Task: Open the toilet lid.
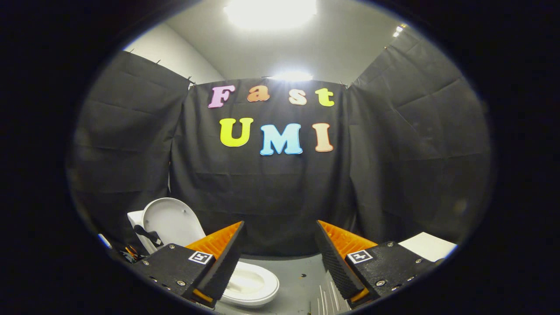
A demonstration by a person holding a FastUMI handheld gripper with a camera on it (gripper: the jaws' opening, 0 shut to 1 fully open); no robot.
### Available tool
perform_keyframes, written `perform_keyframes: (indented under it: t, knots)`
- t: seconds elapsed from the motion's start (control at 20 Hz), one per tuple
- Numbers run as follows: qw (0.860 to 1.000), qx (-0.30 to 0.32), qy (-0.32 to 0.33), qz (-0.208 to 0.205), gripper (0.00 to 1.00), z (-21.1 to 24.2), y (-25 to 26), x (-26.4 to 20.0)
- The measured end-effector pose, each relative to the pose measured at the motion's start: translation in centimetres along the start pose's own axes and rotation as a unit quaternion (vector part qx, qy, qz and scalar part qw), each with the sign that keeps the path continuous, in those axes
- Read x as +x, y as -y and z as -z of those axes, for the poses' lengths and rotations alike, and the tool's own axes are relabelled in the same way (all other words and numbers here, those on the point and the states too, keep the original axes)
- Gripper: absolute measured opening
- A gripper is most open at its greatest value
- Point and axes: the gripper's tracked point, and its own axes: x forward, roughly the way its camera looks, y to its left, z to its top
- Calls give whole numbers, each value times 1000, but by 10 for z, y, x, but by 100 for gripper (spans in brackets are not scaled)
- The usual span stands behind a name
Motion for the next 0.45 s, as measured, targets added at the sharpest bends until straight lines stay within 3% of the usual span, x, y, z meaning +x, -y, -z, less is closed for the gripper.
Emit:
perform_keyframes:
  t: [0.2, 0.45]
  knots:
    - [1000, 20, -10, 19, 96, 16, 12, -16]
    - [1000, 10, -19, 11, 95, 26, -4, -31]
